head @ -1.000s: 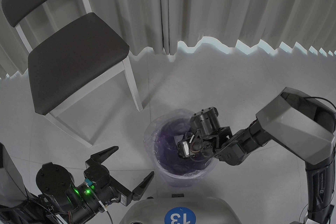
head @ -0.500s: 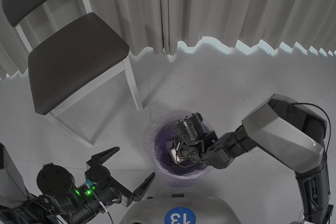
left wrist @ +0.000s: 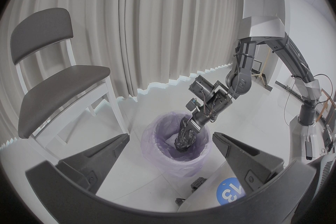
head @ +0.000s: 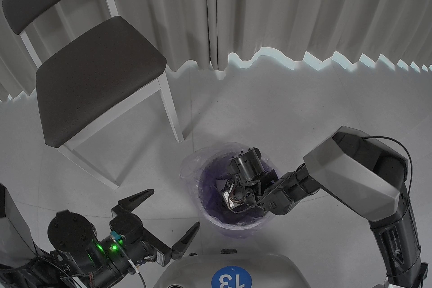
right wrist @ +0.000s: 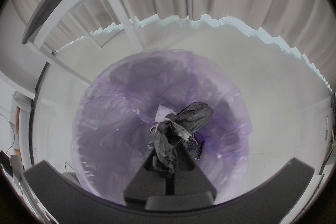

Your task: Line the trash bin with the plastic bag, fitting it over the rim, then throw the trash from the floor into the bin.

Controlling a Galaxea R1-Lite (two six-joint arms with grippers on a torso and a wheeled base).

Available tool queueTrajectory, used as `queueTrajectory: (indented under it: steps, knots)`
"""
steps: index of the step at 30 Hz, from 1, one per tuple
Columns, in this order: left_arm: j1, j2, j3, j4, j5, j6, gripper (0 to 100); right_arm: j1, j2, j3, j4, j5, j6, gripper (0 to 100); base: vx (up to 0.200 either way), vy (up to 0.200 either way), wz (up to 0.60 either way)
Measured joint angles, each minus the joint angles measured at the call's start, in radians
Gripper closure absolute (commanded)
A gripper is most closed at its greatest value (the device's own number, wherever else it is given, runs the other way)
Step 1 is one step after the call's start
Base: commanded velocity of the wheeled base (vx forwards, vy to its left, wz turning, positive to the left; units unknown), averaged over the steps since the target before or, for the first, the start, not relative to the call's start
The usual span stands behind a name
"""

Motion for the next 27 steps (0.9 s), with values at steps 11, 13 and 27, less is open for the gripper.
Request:
queueTrajectory:
  steps: [11, 13, 27]
  knots:
    - [0.000, 0.000, 0.000, 0.000, 0.000, 0.000, 0, 0.000, -0.112, 0.071, 0.000, -0.020, -0.011, 0, 0.000, 0.000, 0.00]
    - [0.000, 0.000, 0.000, 0.000, 0.000, -0.001, 0, 0.000, -0.141, 0.095, -0.003, -0.021, -0.012, 0, 0.000, 0.000, 0.00]
    - [0.150, 0.151, -0.020, 0.000, -0.014, -0.094, 0, 0.001, -0.411, 0.300, -0.080, -0.033, -0.002, 0, 0.000, 0.000, 0.00]
